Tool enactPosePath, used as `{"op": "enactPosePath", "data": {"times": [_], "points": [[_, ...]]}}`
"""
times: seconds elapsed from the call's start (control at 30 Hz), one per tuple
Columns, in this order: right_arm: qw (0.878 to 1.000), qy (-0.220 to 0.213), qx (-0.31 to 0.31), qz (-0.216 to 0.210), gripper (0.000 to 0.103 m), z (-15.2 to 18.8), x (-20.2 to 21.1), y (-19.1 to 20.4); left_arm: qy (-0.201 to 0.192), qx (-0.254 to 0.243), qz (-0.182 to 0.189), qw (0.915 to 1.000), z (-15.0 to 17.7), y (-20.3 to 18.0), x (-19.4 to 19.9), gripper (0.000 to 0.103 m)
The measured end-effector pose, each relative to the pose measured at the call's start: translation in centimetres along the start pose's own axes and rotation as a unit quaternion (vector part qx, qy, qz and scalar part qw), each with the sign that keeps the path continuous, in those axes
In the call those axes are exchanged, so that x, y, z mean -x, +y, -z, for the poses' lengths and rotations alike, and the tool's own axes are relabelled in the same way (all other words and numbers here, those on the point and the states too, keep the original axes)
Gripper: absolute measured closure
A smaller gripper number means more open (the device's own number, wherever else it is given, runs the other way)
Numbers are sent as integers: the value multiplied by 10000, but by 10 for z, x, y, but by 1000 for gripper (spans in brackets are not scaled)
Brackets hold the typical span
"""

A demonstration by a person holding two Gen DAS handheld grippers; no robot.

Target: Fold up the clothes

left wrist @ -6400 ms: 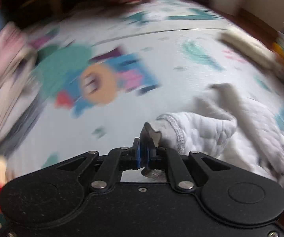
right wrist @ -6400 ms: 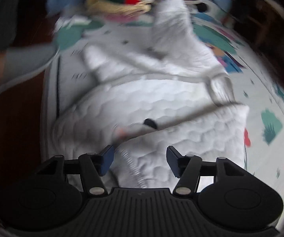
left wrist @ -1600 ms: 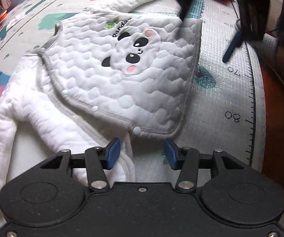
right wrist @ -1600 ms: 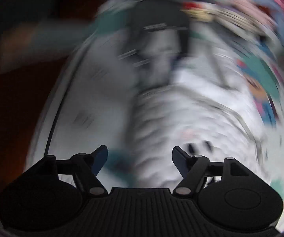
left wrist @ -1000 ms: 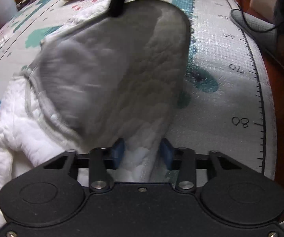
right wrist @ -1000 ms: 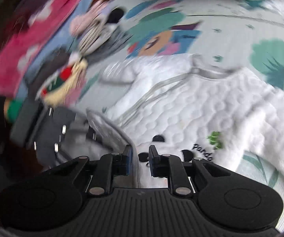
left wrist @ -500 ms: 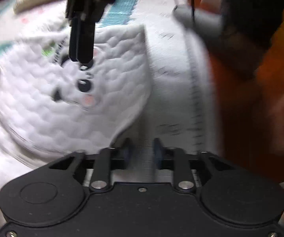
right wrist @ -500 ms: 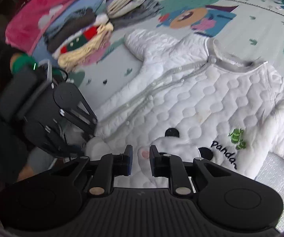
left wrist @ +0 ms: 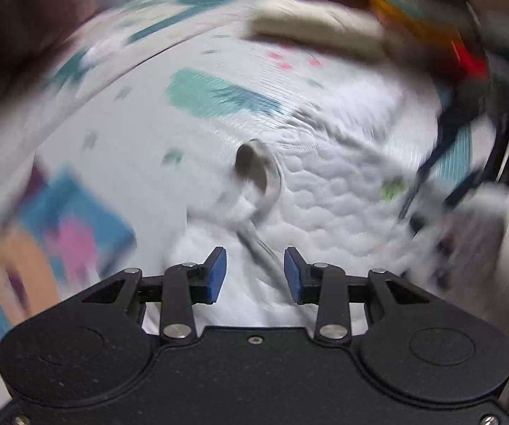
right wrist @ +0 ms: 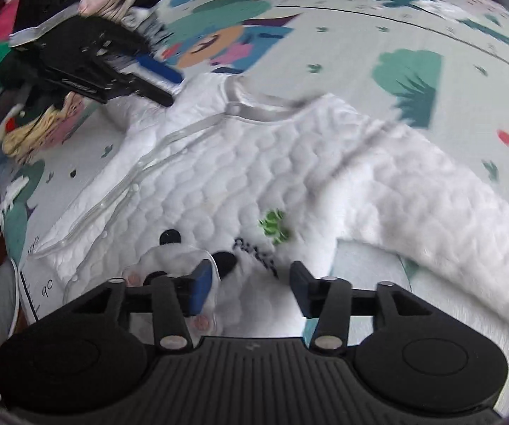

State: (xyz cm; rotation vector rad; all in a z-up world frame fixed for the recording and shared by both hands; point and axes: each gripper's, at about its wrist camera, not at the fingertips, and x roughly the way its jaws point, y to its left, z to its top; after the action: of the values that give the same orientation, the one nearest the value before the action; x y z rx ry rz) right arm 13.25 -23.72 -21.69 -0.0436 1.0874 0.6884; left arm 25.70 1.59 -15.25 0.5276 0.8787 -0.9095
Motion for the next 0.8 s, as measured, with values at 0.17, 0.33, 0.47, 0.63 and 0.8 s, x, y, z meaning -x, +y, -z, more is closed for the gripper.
{"op": "enactPosePath", "data": {"times": [0.17, 0.33, 0.47, 0.63, 0.8], "points": [[9973, -293, -668, -56, 43, 32, 12, -9, 676, -1020, 597, 9907, -34, 9, -54, 68], [9889, -486, -1379, -268, 41, 61, 22, -19, 1106, -896, 876, 9859, -32, 14, -87, 83], [9914, -501, -1142, -405, 34, 68, 28, -16, 892, -802, 1008, 9877, -41, 27, -61, 87], [9877, -609, -1294, -638, 33, 70, 25, -20, 488, -127, 980, 9939, -46, 52, -38, 87], [9760, -639, -1839, -978, 34, 75, 14, -30, 417, 367, 1265, 9904, -46, 63, -36, 88]]}}
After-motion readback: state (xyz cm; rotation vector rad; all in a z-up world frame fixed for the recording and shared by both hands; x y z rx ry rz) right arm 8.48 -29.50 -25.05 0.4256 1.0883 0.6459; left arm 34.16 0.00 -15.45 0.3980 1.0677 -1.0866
